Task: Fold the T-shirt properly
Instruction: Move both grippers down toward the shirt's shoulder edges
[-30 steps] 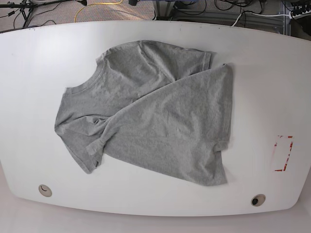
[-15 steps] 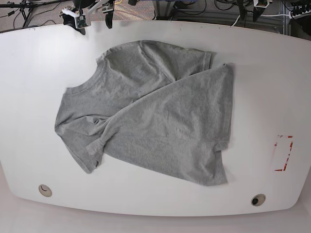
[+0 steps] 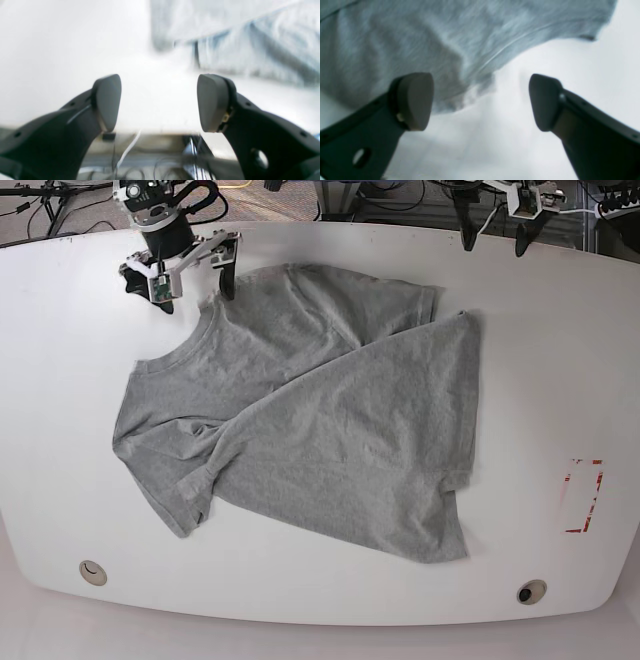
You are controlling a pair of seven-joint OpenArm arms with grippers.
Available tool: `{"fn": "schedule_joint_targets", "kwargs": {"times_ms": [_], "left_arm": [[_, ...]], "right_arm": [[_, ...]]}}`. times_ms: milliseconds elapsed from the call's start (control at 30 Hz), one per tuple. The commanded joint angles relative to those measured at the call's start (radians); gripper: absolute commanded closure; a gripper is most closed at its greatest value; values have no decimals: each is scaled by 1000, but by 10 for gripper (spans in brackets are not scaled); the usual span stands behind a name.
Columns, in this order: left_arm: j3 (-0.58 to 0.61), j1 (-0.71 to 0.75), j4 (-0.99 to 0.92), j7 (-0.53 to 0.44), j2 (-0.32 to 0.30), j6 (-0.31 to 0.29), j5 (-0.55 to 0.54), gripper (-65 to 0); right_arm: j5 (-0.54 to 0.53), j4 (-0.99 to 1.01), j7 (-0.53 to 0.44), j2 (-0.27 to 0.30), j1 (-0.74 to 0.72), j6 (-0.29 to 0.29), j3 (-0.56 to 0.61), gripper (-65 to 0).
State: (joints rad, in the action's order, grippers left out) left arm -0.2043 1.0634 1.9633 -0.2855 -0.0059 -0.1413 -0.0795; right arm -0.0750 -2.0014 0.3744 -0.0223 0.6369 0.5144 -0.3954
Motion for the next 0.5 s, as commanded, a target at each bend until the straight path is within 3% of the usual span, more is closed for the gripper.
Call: {"fn": "schedule_joint_targets", "kwargs": {"times_ms": [0, 267, 467], "left_arm": [[-2, -10, 15, -30, -6, 6, -3, -447], [-1, -97, 38, 52, -30, 6, -3, -447], [-7, -156, 43, 95, -90, 6, -9, -447]], "right_arm": [[-12, -15, 24, 0, -30, -1, -9, -634], [-13, -14, 145, -5, -90, -1, -6, -642], [-26, 1, 177, -61, -111, -1, -9, -642]]}}
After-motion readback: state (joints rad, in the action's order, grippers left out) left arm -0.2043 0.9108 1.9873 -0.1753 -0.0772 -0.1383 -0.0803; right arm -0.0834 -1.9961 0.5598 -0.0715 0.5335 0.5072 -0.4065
